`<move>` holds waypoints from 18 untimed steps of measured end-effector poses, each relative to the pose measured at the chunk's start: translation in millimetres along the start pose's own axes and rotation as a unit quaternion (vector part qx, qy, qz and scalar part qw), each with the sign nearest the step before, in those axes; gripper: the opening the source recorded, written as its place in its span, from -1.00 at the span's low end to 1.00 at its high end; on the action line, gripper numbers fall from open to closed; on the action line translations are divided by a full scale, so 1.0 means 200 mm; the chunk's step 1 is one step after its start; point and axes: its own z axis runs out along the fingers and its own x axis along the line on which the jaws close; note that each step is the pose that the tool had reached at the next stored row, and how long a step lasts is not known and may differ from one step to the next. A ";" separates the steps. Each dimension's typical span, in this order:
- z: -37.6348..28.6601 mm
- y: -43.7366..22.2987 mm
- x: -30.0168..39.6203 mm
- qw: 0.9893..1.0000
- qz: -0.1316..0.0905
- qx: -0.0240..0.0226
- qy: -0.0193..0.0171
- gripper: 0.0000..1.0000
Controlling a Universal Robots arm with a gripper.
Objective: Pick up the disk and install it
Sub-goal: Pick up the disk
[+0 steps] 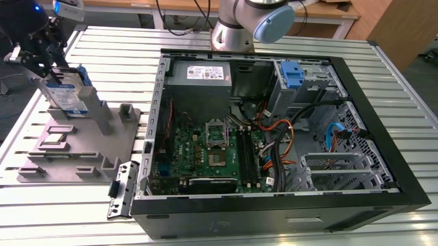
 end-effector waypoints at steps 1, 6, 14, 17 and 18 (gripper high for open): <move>0.000 0.000 0.000 1.000 -0.001 0.000 0.000 0.01; 0.001 0.001 0.000 1.000 -0.003 0.000 0.000 0.01; 0.001 0.002 0.000 1.000 -0.003 0.000 0.000 0.01; 0.000 0.002 0.000 1.000 -0.003 0.000 0.000 -0.26; 0.000 0.002 0.000 1.000 -0.003 0.000 0.000 -0.29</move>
